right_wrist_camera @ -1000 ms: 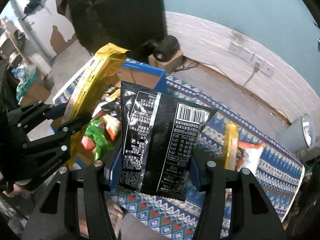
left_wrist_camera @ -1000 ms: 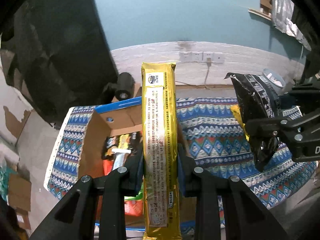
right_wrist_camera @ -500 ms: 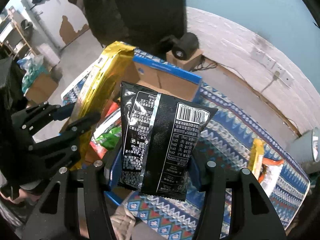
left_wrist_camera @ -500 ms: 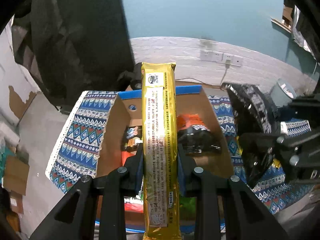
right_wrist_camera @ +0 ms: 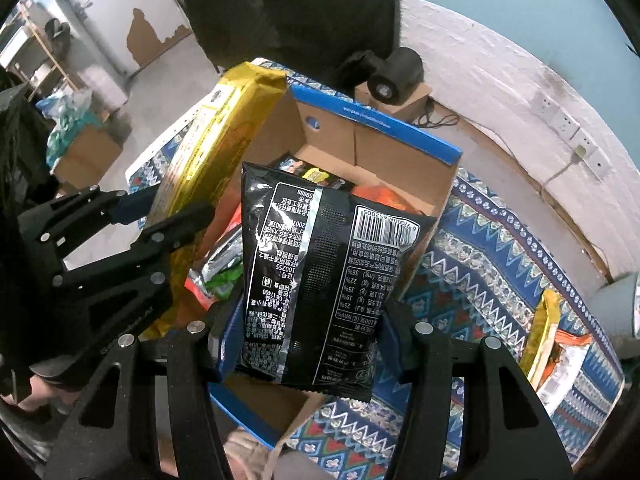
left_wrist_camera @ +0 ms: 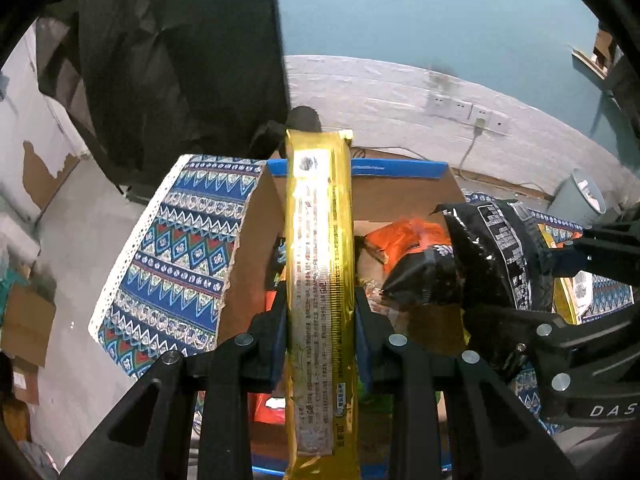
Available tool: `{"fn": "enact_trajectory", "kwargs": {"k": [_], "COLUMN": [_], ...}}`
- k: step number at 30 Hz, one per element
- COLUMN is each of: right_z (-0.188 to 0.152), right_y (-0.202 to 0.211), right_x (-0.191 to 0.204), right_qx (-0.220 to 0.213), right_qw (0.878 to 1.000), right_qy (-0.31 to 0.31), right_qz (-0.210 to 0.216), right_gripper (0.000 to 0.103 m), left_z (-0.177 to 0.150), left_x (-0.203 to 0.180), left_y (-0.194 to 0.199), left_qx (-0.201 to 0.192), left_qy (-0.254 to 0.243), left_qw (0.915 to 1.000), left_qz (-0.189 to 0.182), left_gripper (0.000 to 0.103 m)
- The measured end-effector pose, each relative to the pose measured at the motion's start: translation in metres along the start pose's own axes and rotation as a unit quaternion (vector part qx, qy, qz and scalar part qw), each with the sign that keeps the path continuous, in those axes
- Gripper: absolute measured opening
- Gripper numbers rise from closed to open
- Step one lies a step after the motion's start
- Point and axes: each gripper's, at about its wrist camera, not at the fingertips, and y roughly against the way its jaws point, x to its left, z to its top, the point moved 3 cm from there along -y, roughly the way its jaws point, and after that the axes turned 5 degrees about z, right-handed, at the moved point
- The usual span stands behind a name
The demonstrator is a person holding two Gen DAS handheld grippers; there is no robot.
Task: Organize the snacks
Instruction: 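Open left tool to drop gold bar while right tool drops black bag, then move both tools back over the remaining snacks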
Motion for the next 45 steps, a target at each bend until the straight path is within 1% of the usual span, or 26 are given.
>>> {"fn": "enact_trajectory", "kwargs": {"k": [3, 4, 5, 6, 7, 10, 11, 14, 17, 19, 21, 22, 26, 29, 32, 33, 35, 45], "right_z": [0.002, 0.002, 0.002, 0.002, 0.002, 0.0, -0.001, -0.005, -0.011, -0.015, -0.022, -0.026, -0.041, -0.054, -0.068, -0.071, -0.078, -0.114], "right_y": [-0.001, -0.001, 0.0, 0.0, 0.002, 0.006, 0.008, 0.014, 0.02, 0.023, 0.026, 0.029, 0.038, 0.046, 0.054, 0.057, 0.061, 0.087], "right_x": [0.002, 0.001, 0.0, 0.0, -0.001, -0.004, -0.006, -0.012, -0.02, -0.026, -0.033, -0.038, -0.057, -0.071, -0.088, -0.092, -0.1, -0.14], "right_qx": [0.0, 0.001, -0.001, -0.002, -0.003, -0.006, -0.007, -0.009, -0.01, -0.011, -0.011, -0.01, -0.009, -0.009, -0.009, -0.01, -0.012, -0.023], "right_qw": [1.0, 1.0, 1.0, 1.0, 1.0, 1.0, 1.0, 1.0, 1.0, 0.999, 0.999, 0.999, 0.998, 0.997, 0.997, 0.996, 0.996, 0.993], "right_qy": [-0.002, -0.003, -0.003, -0.003, -0.004, -0.008, -0.01, -0.016, -0.016, -0.017, -0.02, -0.022, -0.029, -0.036, -0.046, -0.049, -0.056, -0.084], "right_qz": [0.008, 0.008, 0.007, 0.006, 0.006, 0.005, 0.003, -0.004, -0.017, -0.027, -0.032, -0.036, -0.05, -0.06, -0.069, -0.071, -0.074, -0.085], "right_gripper": [0.061, 0.066, 0.069, 0.069, 0.069, 0.07, 0.071, 0.074, 0.076, 0.076, 0.076, 0.076, 0.076, 0.076, 0.076, 0.076, 0.076, 0.078], "left_z": [0.003, 0.003, 0.004, 0.005, 0.005, 0.005, 0.004, 0.003, 0.002, 0.001, 0.001, 0.001, -0.001, -0.004, -0.006, -0.006, -0.007, -0.012], "left_x": [0.003, 0.004, 0.004, 0.004, 0.005, 0.003, 0.001, -0.006, -0.016, -0.025, -0.035, -0.039, -0.061, -0.077, -0.091, -0.097, -0.106, -0.168], "left_y": [0.003, 0.005, 0.007, 0.01, 0.011, 0.015, 0.016, 0.02, 0.024, 0.028, 0.03, 0.031, 0.033, 0.034, 0.035, 0.037, 0.04, 0.051], "left_qx": [-0.006, -0.008, -0.011, -0.015, -0.016, -0.018, -0.017, -0.02, -0.023, -0.026, -0.025, -0.025, -0.02, -0.009, -0.003, -0.004, -0.007, -0.011], "left_qy": [0.005, 0.004, 0.003, 0.003, 0.004, 0.001, -0.002, -0.011, -0.024, -0.034, -0.045, -0.051, -0.072, -0.082, -0.093, -0.098, -0.107, -0.173], "left_qw": [1.0, 0.9999, 0.9999, 0.9998, 0.9998, 0.9998, 0.9998, 0.9997, 0.9994, 0.9991, 0.9986, 0.9984, 0.9971, 0.9962, 0.9951, 0.9945, 0.9936, 0.984], "left_qz": [0.005, 0.008, 0.011, 0.013, 0.014, 0.01, 0.01, 0.007, 0.003, -0.001, -0.006, -0.009, -0.015, -0.03, -0.036, -0.036, -0.037, -0.039], "left_gripper": [0.031, 0.033, 0.038, 0.045, 0.048, 0.051, 0.053, 0.055, 0.063, 0.064, 0.071, 0.073, 0.074, 0.074, 0.074, 0.075, 0.08, 0.08]}}
